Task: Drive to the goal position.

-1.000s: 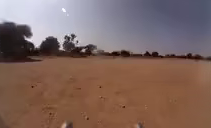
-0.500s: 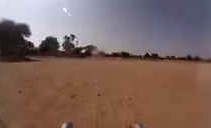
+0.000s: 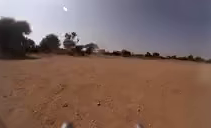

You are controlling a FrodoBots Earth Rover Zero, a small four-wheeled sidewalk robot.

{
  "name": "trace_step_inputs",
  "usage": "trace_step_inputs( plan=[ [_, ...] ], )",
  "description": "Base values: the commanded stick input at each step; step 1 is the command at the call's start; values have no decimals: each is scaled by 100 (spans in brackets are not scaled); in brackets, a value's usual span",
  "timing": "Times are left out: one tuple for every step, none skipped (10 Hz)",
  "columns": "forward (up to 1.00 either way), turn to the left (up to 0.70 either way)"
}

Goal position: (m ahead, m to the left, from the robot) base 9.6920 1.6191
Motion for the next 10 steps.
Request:
trace_step_inputs(
  plan=[
    [70, 0],
    [70, 0],
    [70, 0],
    [70, 0],
    [70, 0],
    [70, 0],
    [70, 0],
    [70, 0],
    [70, 0],
    [70, 0]
  ],
)
